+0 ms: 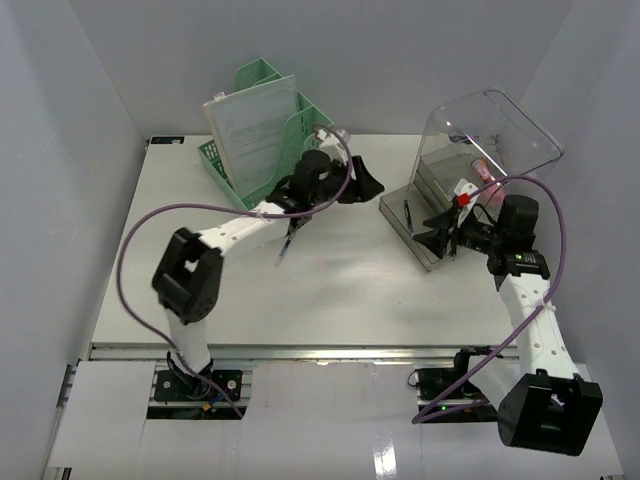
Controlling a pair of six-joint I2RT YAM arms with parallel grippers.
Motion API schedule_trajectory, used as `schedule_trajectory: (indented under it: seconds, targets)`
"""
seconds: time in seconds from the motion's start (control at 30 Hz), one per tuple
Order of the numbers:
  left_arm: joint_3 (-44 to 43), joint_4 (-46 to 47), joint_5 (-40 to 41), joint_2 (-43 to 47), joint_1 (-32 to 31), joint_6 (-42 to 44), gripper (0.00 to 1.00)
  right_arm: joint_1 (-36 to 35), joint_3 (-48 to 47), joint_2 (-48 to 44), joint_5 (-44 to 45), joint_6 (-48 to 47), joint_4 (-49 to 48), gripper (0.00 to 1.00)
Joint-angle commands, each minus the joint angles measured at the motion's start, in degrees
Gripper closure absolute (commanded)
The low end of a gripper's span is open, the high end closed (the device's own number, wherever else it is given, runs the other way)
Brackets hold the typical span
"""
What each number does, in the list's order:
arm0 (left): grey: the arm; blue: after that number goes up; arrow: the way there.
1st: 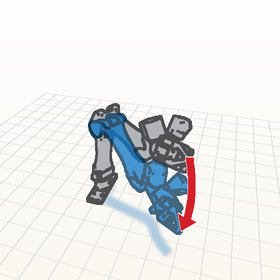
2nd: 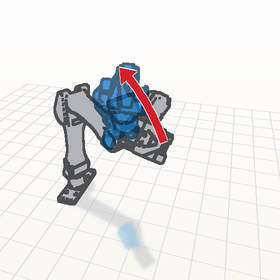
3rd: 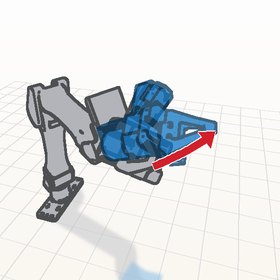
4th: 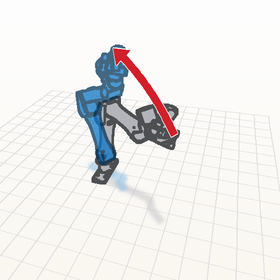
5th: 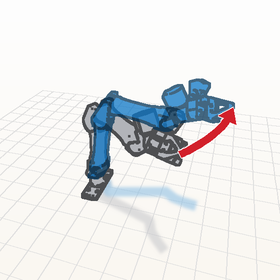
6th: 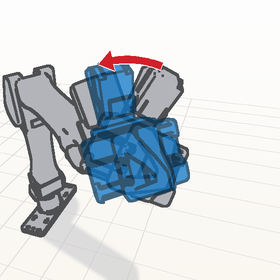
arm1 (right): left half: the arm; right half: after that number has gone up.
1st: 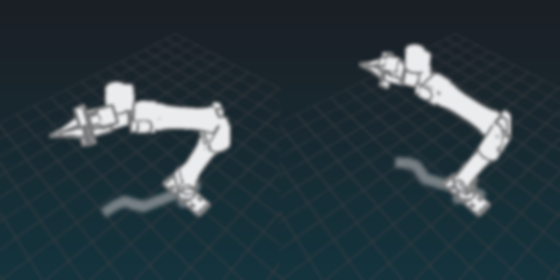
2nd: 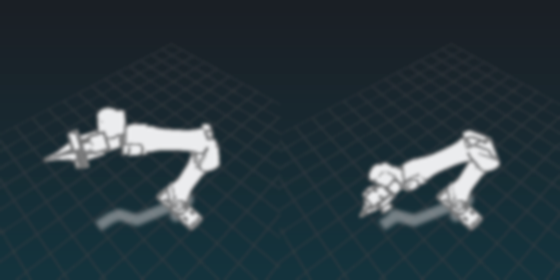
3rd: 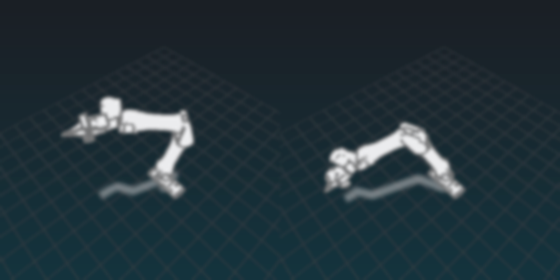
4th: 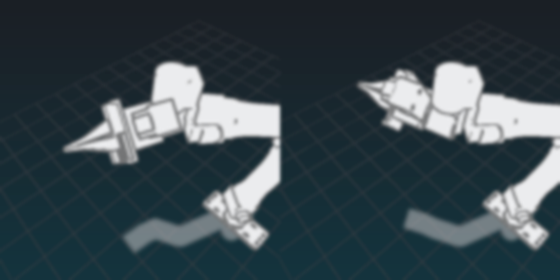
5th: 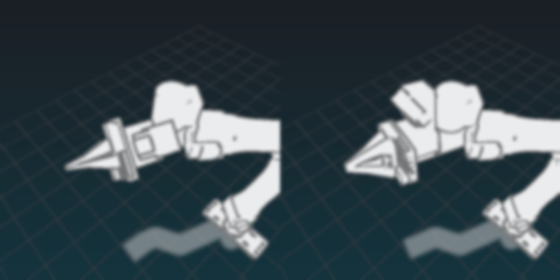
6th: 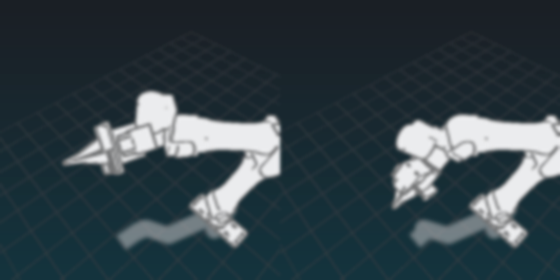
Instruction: Organize the desk
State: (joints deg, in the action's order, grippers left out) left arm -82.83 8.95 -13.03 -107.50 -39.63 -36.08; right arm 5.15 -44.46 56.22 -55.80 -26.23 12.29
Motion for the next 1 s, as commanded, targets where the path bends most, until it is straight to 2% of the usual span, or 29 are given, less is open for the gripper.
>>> schedule_trajectory:
  seconds: [0.0, 0.1, 0.27, 0.37, 0.43, 0.53, 0.7, 0.77, 0.97]
  targets:
    - [18.75, -7.15, 6.84, 26.56, 1.52, 22.71, 0.13, -14.39, -5.78, 3.85, 6.85, -2.03, 4.92, 0.39]
    - [28.61, -12.82, 14.30, 41.78, 2.49, 29.12, 0.06, -24.38, -11.49, 10.87, 13.64, -1.56, 8.10, 0.39]
    - [38.18, -18.55, 25.24, 61.50, 2.97, 36.49, 0.04, -39.29, -24.47, 28.34, 26.00, 3.53, 13.33, 0.38]
    - [43.11, -20.22, 31.35, 72.40, 2.90, 38.87, 0.02, -47.64, -32.89, 38.55, 36.86, 10.08, 13.36, 0.35]
    - [45.76, -22.48, 35.54, 79.50, 2.97, 39.26, 0.02, -52.71, -39.09, 45.53, 48.40, 18.84, 12.05, 0.34]
    - [48.99, -24.53, 39.36, 88.57, 2.90, 37.40, 0.02, -56.46, -46.04, 53.45, 58.81, 29.45, 10.48, 0.30]
    - [50.52, -24.55, 45.22, 100.70, 3.11, 34.53, 0.02, -57.73, -58.59, 65.52, 64.25, 42.61, 11.27, 0.24]
    - [51.43, -23.57, 44.00, 102.35, 3.24, 35.10, 0.02, -58.05, -61.53, 69.43, 66.46, 44.71, 11.86, 0.23]
    - [51.39, -23.45, 41.96, 98.39, 3.24, 35.91, 0.02, -58.30, -64.29, 74.14, 71.89, 48.50, 12.23, 0.26]
